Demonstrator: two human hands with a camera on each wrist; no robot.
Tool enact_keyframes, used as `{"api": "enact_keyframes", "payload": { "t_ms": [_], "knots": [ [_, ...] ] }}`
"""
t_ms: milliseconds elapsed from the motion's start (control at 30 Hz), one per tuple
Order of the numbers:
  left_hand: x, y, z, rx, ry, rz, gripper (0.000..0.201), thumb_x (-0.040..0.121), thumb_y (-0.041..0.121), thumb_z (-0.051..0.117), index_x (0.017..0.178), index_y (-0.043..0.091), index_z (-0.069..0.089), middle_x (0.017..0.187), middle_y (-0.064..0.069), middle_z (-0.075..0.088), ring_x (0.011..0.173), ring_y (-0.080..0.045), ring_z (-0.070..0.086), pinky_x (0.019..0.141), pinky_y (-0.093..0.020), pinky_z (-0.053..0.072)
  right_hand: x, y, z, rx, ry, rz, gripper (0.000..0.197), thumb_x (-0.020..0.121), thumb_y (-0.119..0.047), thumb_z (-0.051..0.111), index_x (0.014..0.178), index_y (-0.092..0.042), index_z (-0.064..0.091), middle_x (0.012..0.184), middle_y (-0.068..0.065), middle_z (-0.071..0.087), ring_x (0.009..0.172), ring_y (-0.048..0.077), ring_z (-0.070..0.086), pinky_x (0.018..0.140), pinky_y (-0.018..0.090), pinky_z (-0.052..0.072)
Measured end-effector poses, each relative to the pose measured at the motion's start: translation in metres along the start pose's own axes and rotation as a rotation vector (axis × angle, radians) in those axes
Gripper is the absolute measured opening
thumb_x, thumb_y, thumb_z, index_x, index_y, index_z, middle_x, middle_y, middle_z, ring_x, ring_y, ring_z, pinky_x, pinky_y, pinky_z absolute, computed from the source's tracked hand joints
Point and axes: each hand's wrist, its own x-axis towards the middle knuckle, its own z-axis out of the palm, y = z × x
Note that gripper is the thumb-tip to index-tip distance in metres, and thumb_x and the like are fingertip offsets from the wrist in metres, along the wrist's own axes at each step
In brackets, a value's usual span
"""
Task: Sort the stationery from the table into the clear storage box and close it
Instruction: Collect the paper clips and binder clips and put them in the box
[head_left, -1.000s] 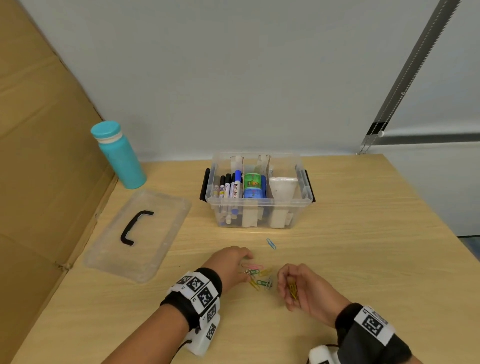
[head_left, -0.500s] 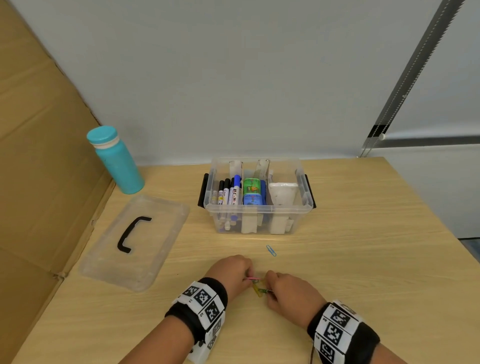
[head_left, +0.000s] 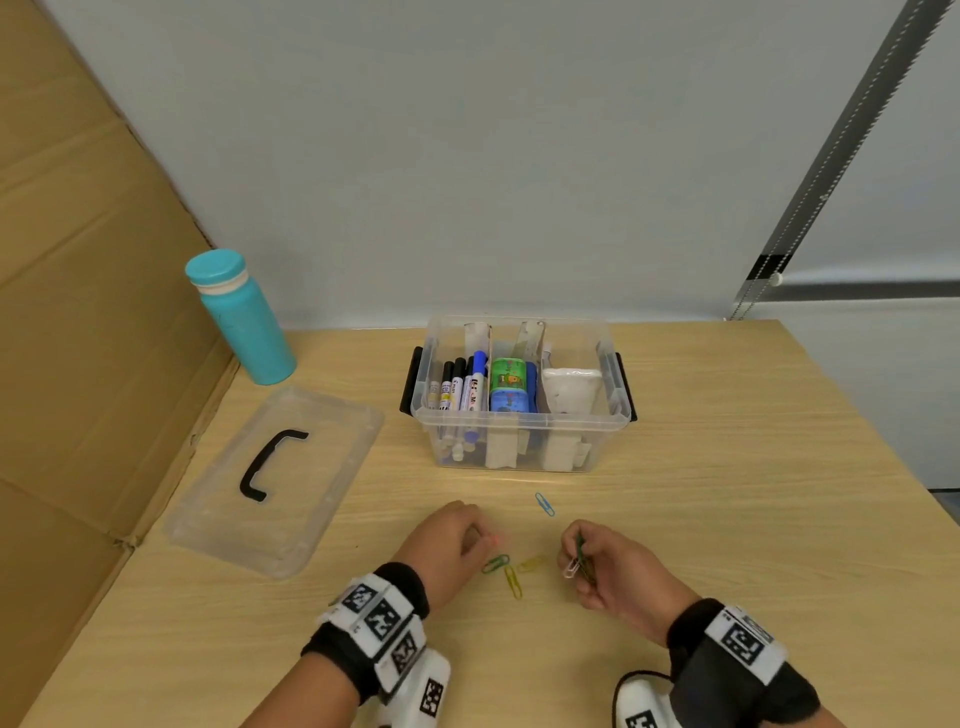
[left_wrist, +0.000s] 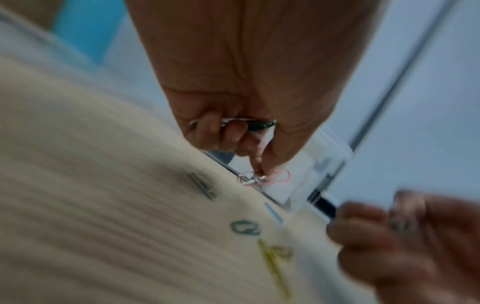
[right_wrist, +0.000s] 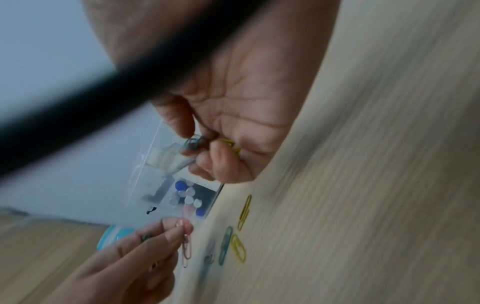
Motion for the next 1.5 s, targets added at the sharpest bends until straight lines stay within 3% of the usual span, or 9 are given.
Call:
{"api": "enact_keyframes", "payload": {
  "t_ms": [233, 400, 533, 700, 833, 933, 1033, 1267, 1500],
  "knots": [
    [-0.015, -0.007, -0.015, -0.936, 0.007, -0.33, 0.022, 0.098, 0.008, 0.037, 0.081, 0.01, 0.051, 0.07, -0.001, 0.05, 0.051, -0.006, 0.037, 0.046, -0.017, 0.029, 0.006, -0.001, 0.011, -0.016, 0.122, -0.01, 0.026, 0.098, -0.022, 0.038, 0.075, -0.012, 0.047, 0.059, 0.001, 0.041, 0.049, 0.013, 0.038, 0.042, 0.022, 0.029],
    [-0.022, -0.014, -0.015, -1.44, 0.012, -0.34, 0.012, 0.086, 0.005, 0.034, 0.083, 0.009, 0.045, 0.062, -0.002, 0.045, 0.048, -0.011, 0.036, 0.043, -0.022, 0.029, 0.013, -0.005, 0.013, -1.114, 0.029, -0.215, 0.007, 0.09, -0.022, 0.056, 0.086, -0.025, 0.052, 0.063, -0.009, 0.045, 0.06, 0.009, 0.045, 0.063, 0.029, 0.04],
    [-0.024, -0.019, -0.012, -1.585, -0.029, -0.268, 0.012, 0.069, 0.011, 0.046, 0.08, 0.007, 0.048, 0.061, -0.005, 0.044, 0.045, -0.013, 0.037, 0.04, -0.023, 0.03, 0.014, -0.006, 0.026, -1.653, 0.046, -0.2, 0.018, 0.09, -0.03, 0.047, 0.107, -0.024, 0.048, 0.091, 0.003, 0.064, 0.089, 0.029, 0.06, 0.072, 0.034, 0.041],
    [-0.017, -0.011, -0.006, -1.296, -0.057, -0.36, 0.027, 0.098, 0.023, 0.036, 0.076, 0.013, 0.047, 0.055, 0.002, 0.036, 0.042, -0.009, 0.029, 0.039, -0.02, 0.023, 0.016, -0.001, 0.039, -1.821, 0.054, -0.193, 0.024, 0.095, -0.024, 0.038, 0.111, -0.009, 0.046, 0.109, 0.016, 0.062, 0.096, 0.035, 0.061, 0.068, 0.035, 0.036],
    [-0.007, -0.003, 0.003, -0.318, -0.015, -0.162, 0.026, 0.096, 0.029, 0.047, 0.073, 0.018, 0.046, 0.06, 0.007, 0.04, 0.055, -0.01, 0.037, 0.054, -0.023, 0.032, 0.018, 0.006, 0.042, -1.804, 0.09, -0.121, 0.03, 0.094, -0.024, 0.039, 0.115, -0.003, 0.044, 0.113, 0.017, 0.061, 0.1, 0.034, 0.061, 0.069, 0.034, 0.037],
    [-0.003, 0.005, 0.007, 0.038, -0.033, -0.067, 0.014, 0.09, 0.033, 0.057, 0.083, 0.022, 0.051, 0.064, 0.012, 0.045, 0.061, -0.007, 0.042, 0.062, -0.023, 0.034, 0.019, 0.007, 0.039, -1.718, 0.113, -0.076, 0.03, 0.093, -0.023, 0.042, 0.114, -0.003, 0.046, 0.114, 0.018, 0.061, 0.102, 0.033, 0.06, 0.069, 0.032, 0.037],
    [-0.002, 0.011, 0.01, 0.153, -0.101, -0.072, 0.02, 0.089, 0.028, 0.058, 0.106, 0.017, 0.056, 0.068, 0.01, 0.048, 0.068, -0.009, 0.044, 0.067, -0.022, 0.034, 0.016, 0.007, 0.034, -1.647, 0.105, -0.035, 0.025, 0.093, -0.024, 0.043, 0.109, -0.007, 0.048, 0.114, 0.016, 0.06, 0.102, 0.029, 0.06, 0.069, 0.027, 0.032],
    [0.003, 0.017, 0.016, 0.297, -0.101, -0.074, 0.019, 0.089, 0.025, 0.052, 0.105, 0.016, 0.058, 0.095, -0.003, 0.065, 0.093, -0.023, 0.061, 0.079, -0.029, 0.044, 0.009, 0.01, 0.035, -1.671, 0.096, -0.012, 0.017, 0.093, -0.018, 0.041, 0.107, -0.009, 0.044, 0.117, 0.017, 0.06, 0.106, 0.031, 0.059, 0.071, 0.027, 0.031],
    [-0.002, 0.001, 0.006, -0.121, -0.011, -0.127, 0.019, 0.097, 0.026, 0.044, 0.082, 0.016, 0.048, 0.071, 0.004, 0.047, 0.063, -0.012, 0.045, 0.061, -0.024, 0.038, 0.003, 0.015, 0.03, -1.647, 0.215, -0.049, 0.02, 0.096, -0.017, 0.037, 0.11, -0.008, 0.048, 0.112, 0.013, 0.062, 0.102, 0.03, 0.061, 0.07, 0.032, 0.038]
  ]
}}
